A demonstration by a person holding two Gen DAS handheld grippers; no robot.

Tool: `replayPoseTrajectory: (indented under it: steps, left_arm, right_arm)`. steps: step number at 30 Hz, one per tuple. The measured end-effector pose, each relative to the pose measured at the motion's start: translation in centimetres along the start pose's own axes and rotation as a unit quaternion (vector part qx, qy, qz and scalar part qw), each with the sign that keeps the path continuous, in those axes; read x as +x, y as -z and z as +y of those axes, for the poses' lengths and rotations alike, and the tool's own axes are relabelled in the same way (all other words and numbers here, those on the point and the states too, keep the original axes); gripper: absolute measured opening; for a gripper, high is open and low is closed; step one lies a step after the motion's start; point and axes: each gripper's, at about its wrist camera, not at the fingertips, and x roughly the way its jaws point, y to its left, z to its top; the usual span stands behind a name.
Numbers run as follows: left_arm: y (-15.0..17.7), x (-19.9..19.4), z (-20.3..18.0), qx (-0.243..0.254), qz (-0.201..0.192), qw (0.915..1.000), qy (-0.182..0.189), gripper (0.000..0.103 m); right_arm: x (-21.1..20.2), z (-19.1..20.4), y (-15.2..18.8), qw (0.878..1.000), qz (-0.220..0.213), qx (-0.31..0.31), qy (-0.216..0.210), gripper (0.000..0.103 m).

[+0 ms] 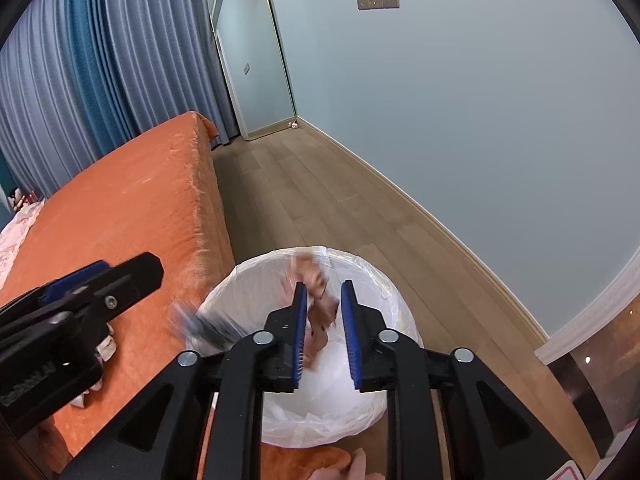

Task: Collect trash
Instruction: 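Carry both scrunchies over the trash bin and open both tools to drop them, then move both tools back to the pile and close the left tool on the grey sock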

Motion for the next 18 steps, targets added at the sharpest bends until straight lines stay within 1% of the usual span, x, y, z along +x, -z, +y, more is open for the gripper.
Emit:
replayPoseTrajectory:
  steps: [4,7,10,18]
  left_arm:
    - [-0.4,-0.3,0.2,0.0,-0.003,1.0,-0.003,0.063]
    - [-0.5,-0.6,0.5,-0.002,-0.007,1.0,-0.004,0.063]
    - [-0.5,-1.0,0.9,-0.007,-0.008,0.9999,-0.004,0.063]
    - [-0.4,-2.8,2.7,-0.023,-0.02,0.9995,-0.012,0.063]
  right_arm:
    - [-0.2,0.2,-0.3,1.0,-0.006,0.002,0.003,0.033]
    - [-0.4,0.4,-0.5,1.0,-0.01,-0.001,0.004,0.037]
    - [-0.9,0.6,-0.5,1.0,-0.013,-0.003,0.003,0.044]
    - [-1.7,2.2,-0.4,1.0,-0.013,-0.014,-0.002,0.048]
